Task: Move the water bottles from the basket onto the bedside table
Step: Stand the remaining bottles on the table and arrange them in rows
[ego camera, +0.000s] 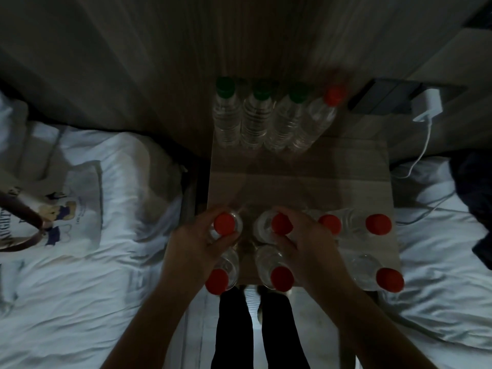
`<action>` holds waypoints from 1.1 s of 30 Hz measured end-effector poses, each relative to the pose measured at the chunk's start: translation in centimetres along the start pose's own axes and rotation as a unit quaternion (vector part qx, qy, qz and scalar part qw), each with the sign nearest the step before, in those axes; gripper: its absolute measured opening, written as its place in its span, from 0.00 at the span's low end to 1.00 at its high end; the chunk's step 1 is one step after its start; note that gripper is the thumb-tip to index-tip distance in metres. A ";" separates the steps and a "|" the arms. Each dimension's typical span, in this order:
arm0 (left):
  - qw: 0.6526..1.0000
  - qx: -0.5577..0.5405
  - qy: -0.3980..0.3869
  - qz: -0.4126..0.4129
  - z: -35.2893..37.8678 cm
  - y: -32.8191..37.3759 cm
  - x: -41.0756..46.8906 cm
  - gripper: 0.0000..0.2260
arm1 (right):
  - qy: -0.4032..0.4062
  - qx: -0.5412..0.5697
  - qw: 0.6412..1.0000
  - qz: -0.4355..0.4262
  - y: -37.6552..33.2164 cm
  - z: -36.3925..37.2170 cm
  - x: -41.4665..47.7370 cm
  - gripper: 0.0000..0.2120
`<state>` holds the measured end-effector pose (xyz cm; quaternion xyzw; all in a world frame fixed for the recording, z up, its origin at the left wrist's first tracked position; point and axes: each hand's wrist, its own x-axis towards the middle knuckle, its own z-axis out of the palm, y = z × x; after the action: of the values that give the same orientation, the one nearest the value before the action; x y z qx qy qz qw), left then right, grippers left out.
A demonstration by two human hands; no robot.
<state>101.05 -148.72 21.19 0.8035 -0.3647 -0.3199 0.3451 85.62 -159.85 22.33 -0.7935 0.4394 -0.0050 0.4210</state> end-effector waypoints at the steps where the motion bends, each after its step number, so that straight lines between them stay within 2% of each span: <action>1: 1.000 -0.001 0.000 0.003 0.0 0.0 0.1 0.20 | 0.007 0.001 1.000 -0.004 -0.1 0.1 0.1 0.20; 6: 1.000 -0.009 0.005 0.001 0.1 -0.2 0.5 0.18 | 0.028 0.014 0.999 0.009 -0.8 0.5 0.8 0.21; 11: 1.000 -0.009 0.014 0.001 -0.3 0.6 2.1 0.16 | 0.069 0.026 0.997 0.015 -1.5 0.5 1.8 0.17; 15: 0.999 -0.010 0.040 0.025 -1.0 1.5 4.7 0.16 | 0.103 0.021 0.994 -0.007 -3.0 -0.2 4.3 0.18; 23: 0.992 0.021 0.117 0.029 -1.9 1.7 11.0 0.14 | 0.180 0.014 0.982 -0.061 -5.0 -0.6 11.0 0.08; 27: 0.990 0.037 0.130 0.039 -2.1 1.5 13.7 0.09 | 0.179 0.002 0.982 -0.061 -5.5 -0.4 13.8 0.08; 33: 0.989 0.024 0.133 0.057 -2.4 1.4 15.7 0.12 | 0.171 0.003 0.984 -0.047 -6.2 -0.3 15.1 0.06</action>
<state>110.75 -161.31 19.50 0.8249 -0.3681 -0.1808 0.3891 99.09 -169.06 21.26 -0.7993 0.4673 -0.1616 0.3414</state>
